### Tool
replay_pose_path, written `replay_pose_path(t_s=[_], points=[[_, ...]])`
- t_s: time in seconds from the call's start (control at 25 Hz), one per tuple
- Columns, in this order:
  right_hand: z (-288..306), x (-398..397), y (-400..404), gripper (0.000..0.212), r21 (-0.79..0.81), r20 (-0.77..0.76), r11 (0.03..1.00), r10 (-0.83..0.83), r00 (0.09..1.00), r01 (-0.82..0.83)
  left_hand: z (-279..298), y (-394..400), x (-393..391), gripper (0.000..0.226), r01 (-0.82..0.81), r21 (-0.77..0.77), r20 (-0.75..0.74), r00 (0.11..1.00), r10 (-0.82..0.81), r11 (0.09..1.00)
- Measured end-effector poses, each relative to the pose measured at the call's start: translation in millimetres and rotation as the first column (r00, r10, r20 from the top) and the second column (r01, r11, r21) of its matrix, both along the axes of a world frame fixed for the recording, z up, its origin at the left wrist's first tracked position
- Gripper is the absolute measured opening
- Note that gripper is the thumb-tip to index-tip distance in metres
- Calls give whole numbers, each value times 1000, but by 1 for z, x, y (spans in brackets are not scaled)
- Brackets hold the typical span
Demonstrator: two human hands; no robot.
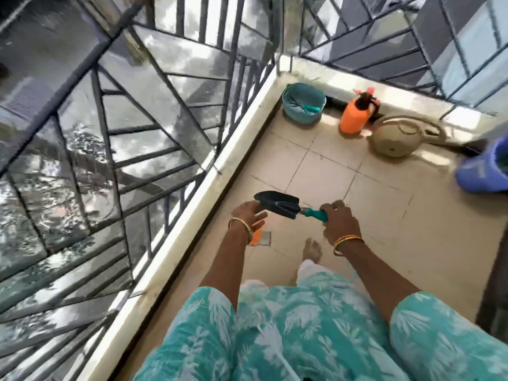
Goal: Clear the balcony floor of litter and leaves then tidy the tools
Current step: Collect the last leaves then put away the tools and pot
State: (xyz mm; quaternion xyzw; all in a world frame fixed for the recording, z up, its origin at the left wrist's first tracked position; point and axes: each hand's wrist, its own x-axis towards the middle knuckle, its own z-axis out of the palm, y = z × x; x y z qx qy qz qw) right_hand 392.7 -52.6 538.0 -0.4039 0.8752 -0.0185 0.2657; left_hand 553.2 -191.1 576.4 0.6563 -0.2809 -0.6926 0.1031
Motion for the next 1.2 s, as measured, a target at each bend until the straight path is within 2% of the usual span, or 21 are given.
replay_pose_path(t_s=[0.24, 0.36, 0.56, 0.76, 0.88, 1.04, 1.12, 1.2], points=[[8, -152, -65, 40, -35, 0, 999, -32, 999, 32, 2, -59, -150, 10, 114, -36, -21, 993, -114, 993], [-2, -210, -106, 41, -19, 5, 999, -33, 999, 33, -5, -94, -214, 12, 115, -9, -65, 991, -115, 993], [-17, -297, -180, 39, 53, 31, 998, -16, 999, 14, -23, -164, -313, 12, 52, -13, -15, 999, -52, 999], [-18, -364, -249, 38, 205, -97, 968, 169, 981, -146, -23, -233, -389, 14, 40, -18, 44, 998, -39, 999], [-30, -401, -293, 38, 226, 34, 964, 138, 990, -142, -36, -273, -422, 17, 53, 38, 54, 997, -55, 998], [-68, -451, -360, 45, 272, 150, 935, 193, 970, -228, -76, -334, -454, 26, 62, 142, 3, 998, -63, 988], [-102, -470, -399, 36, 269, 191, 929, 207, 960, -254, -108, -364, -468, 32, 16, 156, -22, 1000, -13, 988], [-147, -489, -442, 37, 283, 215, 909, 250, 944, -306, -152, -390, -486, 30, -56, 155, -43, 997, 63, 986]])
